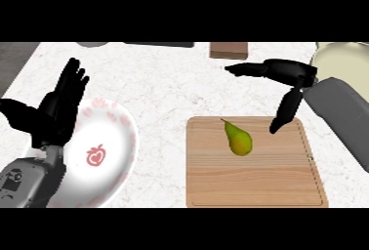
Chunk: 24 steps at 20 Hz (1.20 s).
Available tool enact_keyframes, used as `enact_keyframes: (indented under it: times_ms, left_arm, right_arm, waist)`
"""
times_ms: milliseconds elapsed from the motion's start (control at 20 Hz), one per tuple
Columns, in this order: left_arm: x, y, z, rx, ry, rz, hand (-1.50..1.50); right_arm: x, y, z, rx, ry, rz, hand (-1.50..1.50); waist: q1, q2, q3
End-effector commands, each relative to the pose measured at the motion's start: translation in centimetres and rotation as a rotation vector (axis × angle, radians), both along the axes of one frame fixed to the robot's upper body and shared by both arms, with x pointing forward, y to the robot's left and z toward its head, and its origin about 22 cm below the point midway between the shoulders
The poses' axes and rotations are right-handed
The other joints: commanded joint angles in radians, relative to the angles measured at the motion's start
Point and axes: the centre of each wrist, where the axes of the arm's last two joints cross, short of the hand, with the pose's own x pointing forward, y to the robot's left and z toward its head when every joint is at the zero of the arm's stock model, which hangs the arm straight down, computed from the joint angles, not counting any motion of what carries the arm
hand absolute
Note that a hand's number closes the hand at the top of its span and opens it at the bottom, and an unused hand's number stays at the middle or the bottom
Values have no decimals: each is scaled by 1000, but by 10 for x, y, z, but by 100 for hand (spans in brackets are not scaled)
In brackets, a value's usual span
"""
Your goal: Pick the pear from the cutting board and place it in the pot
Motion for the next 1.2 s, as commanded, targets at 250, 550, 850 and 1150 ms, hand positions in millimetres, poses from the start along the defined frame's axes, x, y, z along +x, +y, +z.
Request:
enact_keyframes:
  times_ms: [250,550,850,1150]
  left_arm:
    - [-7,20,4,-8,-2,28,0]
    - [-5,19,2,-2,19,68,0]
    - [-10,12,-7,-18,19,61,0]
    - [-19,42,21,11,11,71,0]
  right_arm:
    - [9,46,-1,-222,66,275,-150]
    - [4,51,-25,-218,81,299,-150]
    - [0,68,-40,-308,50,305,-150]
    - [-5,75,-61,-354,34,291,-150]
  waist:
    - [-38,-8,-1]
    - [-61,-12,-1]
    - [-65,-14,-1]
    - [-61,-17,-1]
